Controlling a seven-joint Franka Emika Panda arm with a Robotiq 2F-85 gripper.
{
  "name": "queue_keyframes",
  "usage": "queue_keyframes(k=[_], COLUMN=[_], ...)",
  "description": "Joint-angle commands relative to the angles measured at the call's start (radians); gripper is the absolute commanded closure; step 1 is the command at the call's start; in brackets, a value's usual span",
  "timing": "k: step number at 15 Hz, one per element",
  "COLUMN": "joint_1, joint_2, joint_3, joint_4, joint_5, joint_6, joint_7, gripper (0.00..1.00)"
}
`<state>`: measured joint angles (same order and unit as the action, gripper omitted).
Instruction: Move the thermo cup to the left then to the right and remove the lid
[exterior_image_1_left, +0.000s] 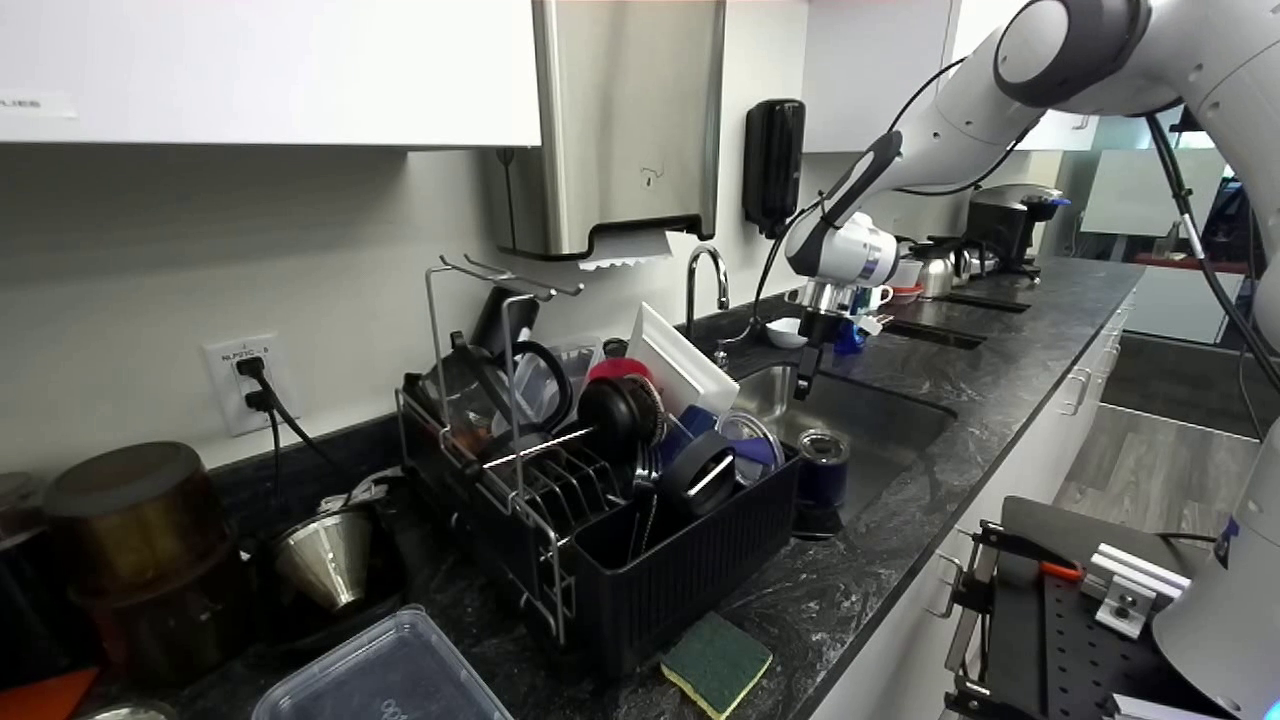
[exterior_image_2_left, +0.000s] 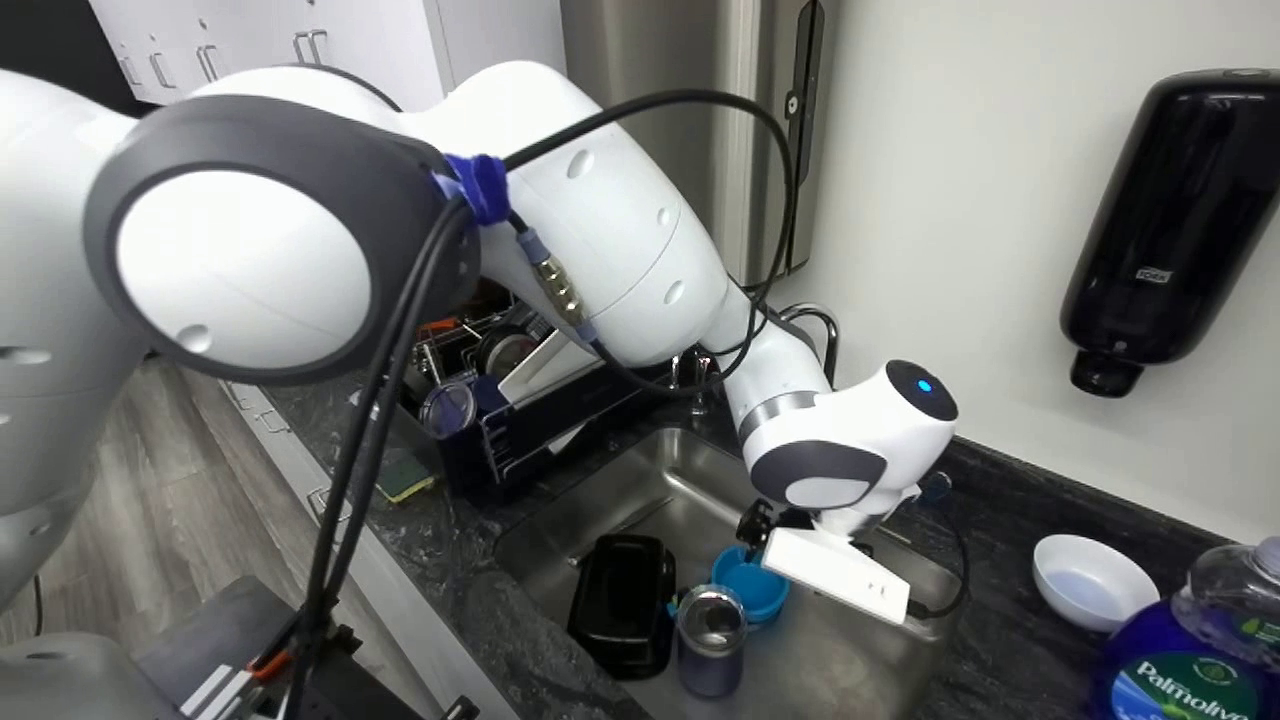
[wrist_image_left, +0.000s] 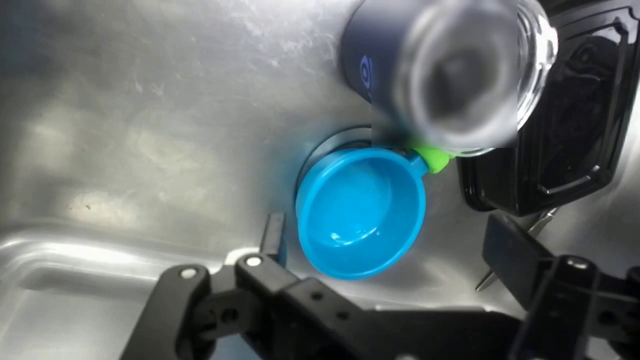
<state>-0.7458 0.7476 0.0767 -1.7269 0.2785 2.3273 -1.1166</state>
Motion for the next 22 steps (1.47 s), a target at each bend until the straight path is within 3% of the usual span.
queue_keyframes(k=[1, 7, 18, 22], joint_1=[0.016, 0.011, 0.017, 0.006], joint_2=[0.039, 0.069, 0.058, 0.083], joint_3=[-0.029, -0.036, -0.043, -0.04], joint_4=[0.049, 0.063, 0.04, 0.086], joint_5=[-0.016, -0.009, 0.011, -0.016], joint_6=[-0.06, -0.144, -0.111, -0.196], joint_7=[-0.031, -0.08, -0.064, -0.138], gripper=[0.0, 0.0, 0.0, 0.0])
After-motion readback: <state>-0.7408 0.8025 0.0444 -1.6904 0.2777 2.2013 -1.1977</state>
